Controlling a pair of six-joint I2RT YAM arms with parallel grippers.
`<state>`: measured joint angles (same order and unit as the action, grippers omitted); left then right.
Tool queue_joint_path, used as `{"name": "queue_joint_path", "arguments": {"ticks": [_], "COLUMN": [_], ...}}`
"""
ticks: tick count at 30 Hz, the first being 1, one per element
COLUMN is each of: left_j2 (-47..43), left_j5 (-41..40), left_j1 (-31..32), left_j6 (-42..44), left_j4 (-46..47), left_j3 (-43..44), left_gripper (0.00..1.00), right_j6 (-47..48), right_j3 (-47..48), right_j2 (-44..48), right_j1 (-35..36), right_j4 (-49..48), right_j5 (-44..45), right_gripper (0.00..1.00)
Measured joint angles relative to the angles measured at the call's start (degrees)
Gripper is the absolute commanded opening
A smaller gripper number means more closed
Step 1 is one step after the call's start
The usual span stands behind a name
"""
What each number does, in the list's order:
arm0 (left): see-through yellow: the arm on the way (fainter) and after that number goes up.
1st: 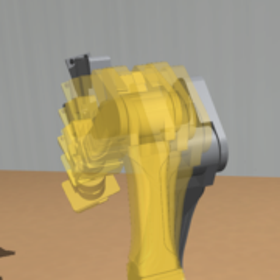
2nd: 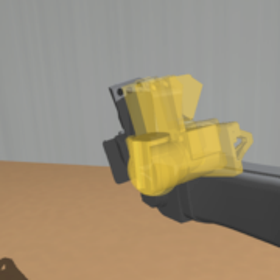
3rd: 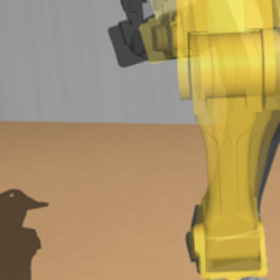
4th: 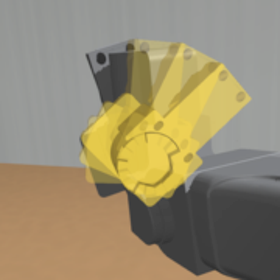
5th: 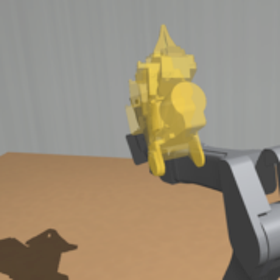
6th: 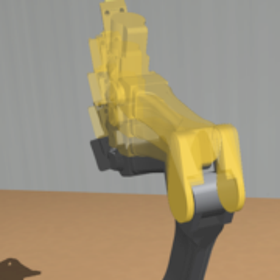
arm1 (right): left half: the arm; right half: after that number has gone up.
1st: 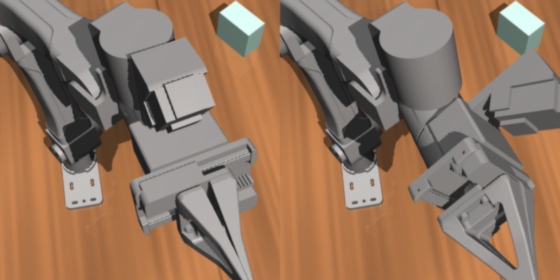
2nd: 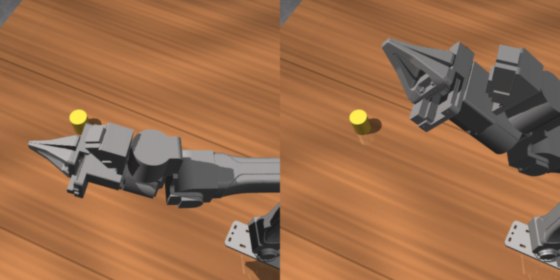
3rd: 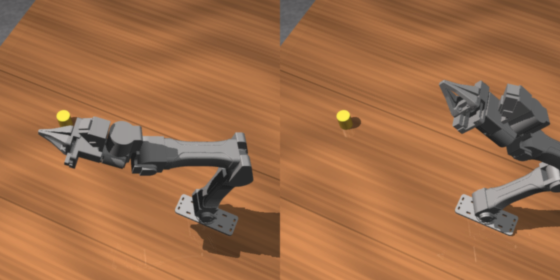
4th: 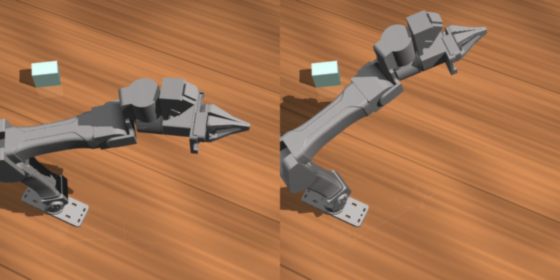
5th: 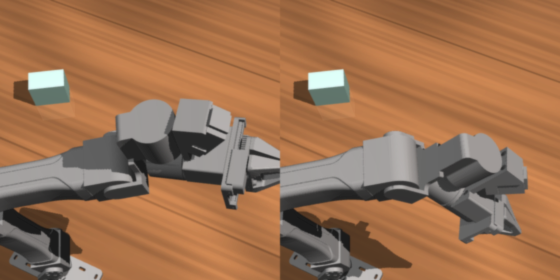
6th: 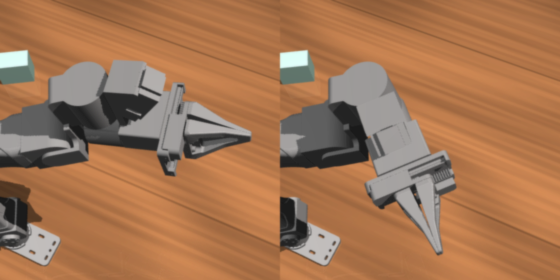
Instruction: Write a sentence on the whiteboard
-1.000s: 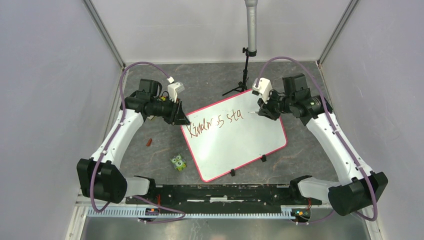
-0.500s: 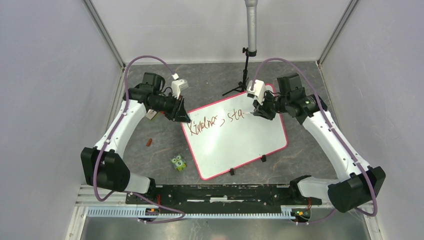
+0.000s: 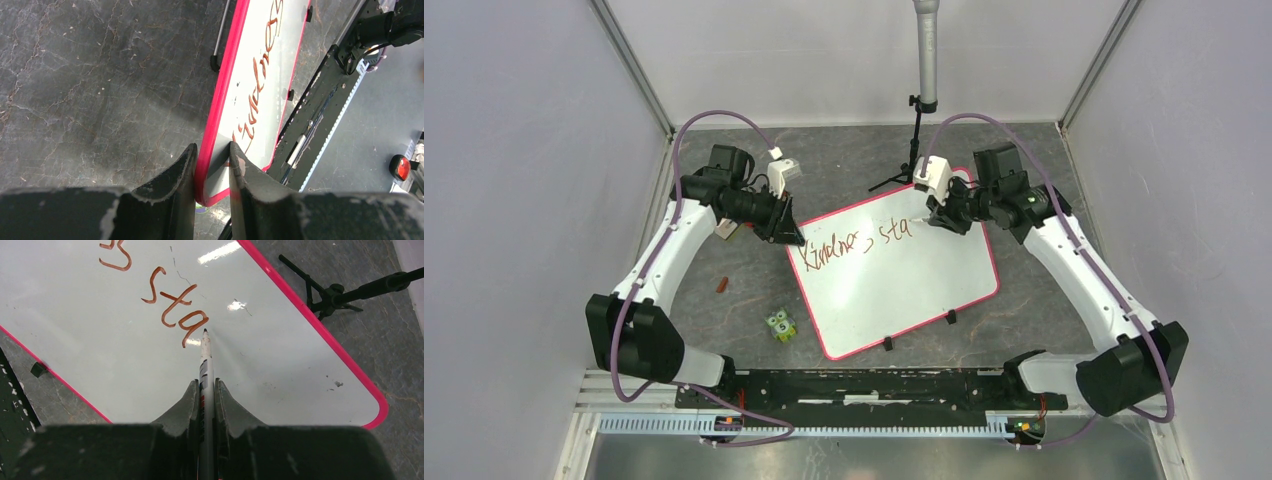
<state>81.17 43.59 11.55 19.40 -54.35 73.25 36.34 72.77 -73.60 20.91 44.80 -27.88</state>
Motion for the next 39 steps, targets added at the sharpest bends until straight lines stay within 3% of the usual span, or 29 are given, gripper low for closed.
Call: {"name": "queue_joint_path", "arguments": {"ticks": [39], "left_j2": [0.0], "left_j5": [0.0], "left_j1": [0.0], "left_j6": [0.0], "left_j4": [0.2], "left_j3": [-0.1], "left_gripper": [0.02], "right_j6": [2.2], "right_j3": [-3.7], "right_j2": [1.3], "right_j1": [0.5], "right_j4": [0.8], "right_j5": [5.5], "right_gripper": [0.00]}}
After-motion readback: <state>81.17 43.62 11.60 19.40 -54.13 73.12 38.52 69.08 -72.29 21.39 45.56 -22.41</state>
